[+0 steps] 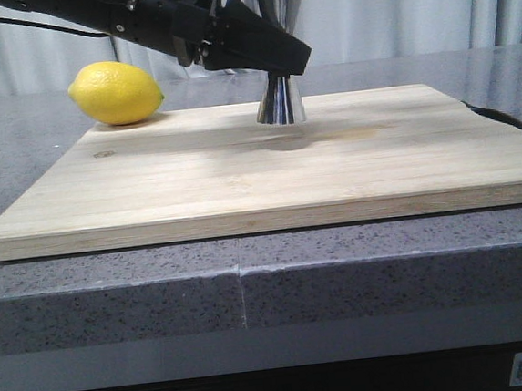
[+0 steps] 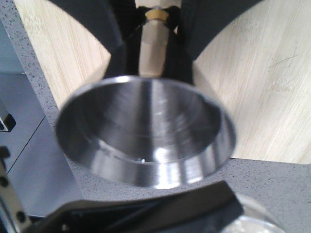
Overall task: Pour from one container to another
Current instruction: 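Tilt the glass beaker upright and lift it away with the right gripper, then lower the empty beaker onto the board beside the jigger with the right gripper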
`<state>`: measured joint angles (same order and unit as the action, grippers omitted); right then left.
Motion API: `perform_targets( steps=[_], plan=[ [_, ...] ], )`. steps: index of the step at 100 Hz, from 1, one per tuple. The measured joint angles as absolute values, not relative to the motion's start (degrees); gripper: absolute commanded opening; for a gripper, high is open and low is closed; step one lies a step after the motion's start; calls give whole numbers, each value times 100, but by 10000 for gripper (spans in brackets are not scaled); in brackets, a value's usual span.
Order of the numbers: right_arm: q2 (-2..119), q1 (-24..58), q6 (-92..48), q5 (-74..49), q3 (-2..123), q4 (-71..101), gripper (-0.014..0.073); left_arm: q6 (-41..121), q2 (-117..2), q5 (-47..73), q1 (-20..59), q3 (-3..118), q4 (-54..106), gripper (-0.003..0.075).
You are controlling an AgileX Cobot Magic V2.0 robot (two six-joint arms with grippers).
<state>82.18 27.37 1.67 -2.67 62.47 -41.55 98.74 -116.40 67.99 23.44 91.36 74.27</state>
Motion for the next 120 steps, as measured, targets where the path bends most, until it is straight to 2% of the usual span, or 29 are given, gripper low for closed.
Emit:
perform_targets(
  steps=[68,120],
  plan=[
    [8218,1846,220,-230,6257,-2509,175,9874,-11640,6799,2344,9136,7410,51],
    [8404,1417,335,1084,5540,-2052,175,9874,-11640,6799,2344,9136,7361,51]
  ],
)
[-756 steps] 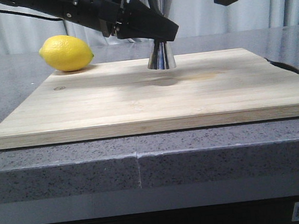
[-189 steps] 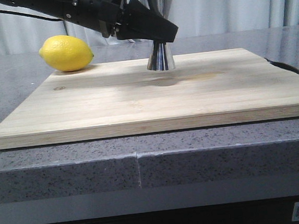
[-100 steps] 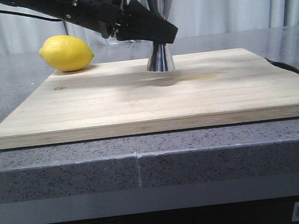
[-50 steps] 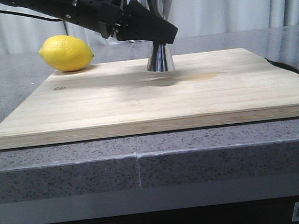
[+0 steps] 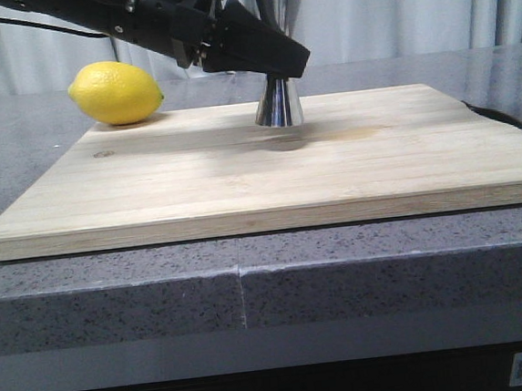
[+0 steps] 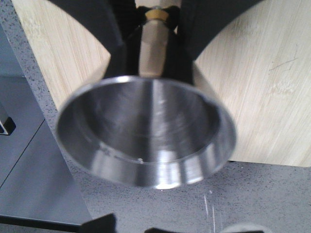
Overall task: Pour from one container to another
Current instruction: 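Lower the empty beaker onto the board beside the jigger with the right gripper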
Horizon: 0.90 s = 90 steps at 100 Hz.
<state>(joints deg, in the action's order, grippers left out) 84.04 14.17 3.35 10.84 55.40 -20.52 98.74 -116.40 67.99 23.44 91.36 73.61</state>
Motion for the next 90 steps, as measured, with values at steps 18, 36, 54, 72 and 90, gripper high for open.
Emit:
perform_targets(
  steps=[18,36,54,72,90],
  plan=[
    [8656,1390,475,1601,5294,-2040,175,9870,-11640,6799,2344,9136,7318,51],
    [8999,1390,543,2019,5207,-2040,175,9870,-11640,6799,2344,9136,7305,51],
    [9303,1390,669,2411,5207,-2040,175,9848,-11640,6799,2344,9136,7291,51],
    [9549,1390,704,2590,5207,-2040,175,9835,-11640,6799,2344,9136,7292,51],
    [9659,1378,717,2876,5000,-2040,175,9831,-11640,6799,2344,9136,7292,51]
  ],
)
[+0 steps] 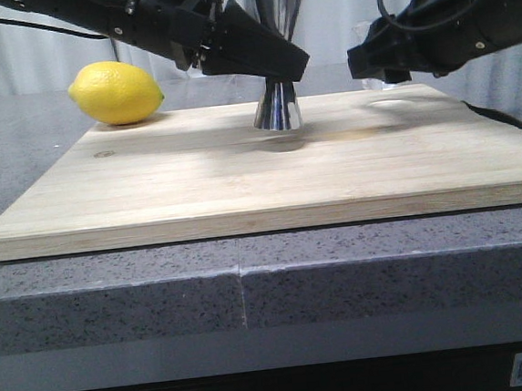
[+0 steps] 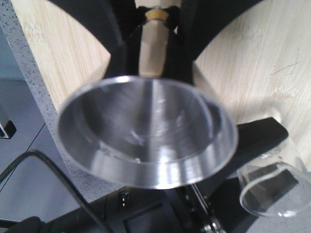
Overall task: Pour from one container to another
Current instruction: 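Lower the empty beaker onto the board beside the jigger with the right gripper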
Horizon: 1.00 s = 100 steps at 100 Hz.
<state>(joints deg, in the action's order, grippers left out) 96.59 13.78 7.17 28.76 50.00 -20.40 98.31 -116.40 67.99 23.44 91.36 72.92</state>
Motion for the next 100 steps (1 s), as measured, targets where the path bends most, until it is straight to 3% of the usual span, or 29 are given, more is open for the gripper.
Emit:
perform_targets(
  steps=[33,100],
  plan=[
    [9659,1059,726,3512,4420,-2051,175,9831,-11640,6799,2344,9136,7279,51],
    [10053,1009,744,4272,4410,-2049,175,9822,-11640,6799,2344,9136,7279,51]
  ],
)
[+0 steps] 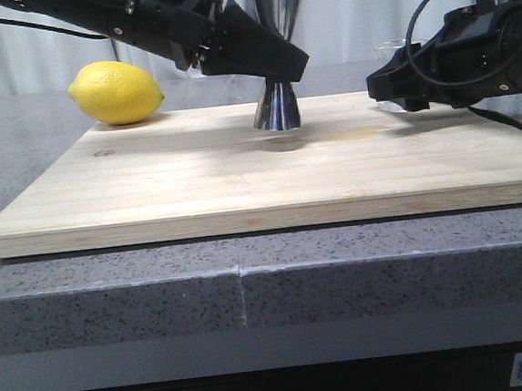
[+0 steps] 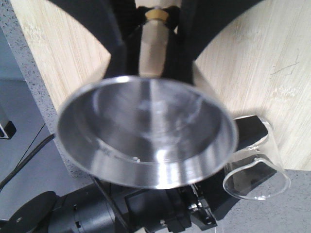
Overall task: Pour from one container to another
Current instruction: 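Lower the empty beaker onto the board beside the jigger with the right gripper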
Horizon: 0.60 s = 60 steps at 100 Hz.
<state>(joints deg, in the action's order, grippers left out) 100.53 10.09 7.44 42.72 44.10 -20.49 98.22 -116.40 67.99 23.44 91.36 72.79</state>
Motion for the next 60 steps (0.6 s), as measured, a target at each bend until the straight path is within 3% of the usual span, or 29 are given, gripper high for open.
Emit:
perform_targets(
  steps=[60],
  plan=[
    [10296,1009,744,4742,4421,-2049,175,9822,-11640,6799,2344,9136,7279,51]
  ],
)
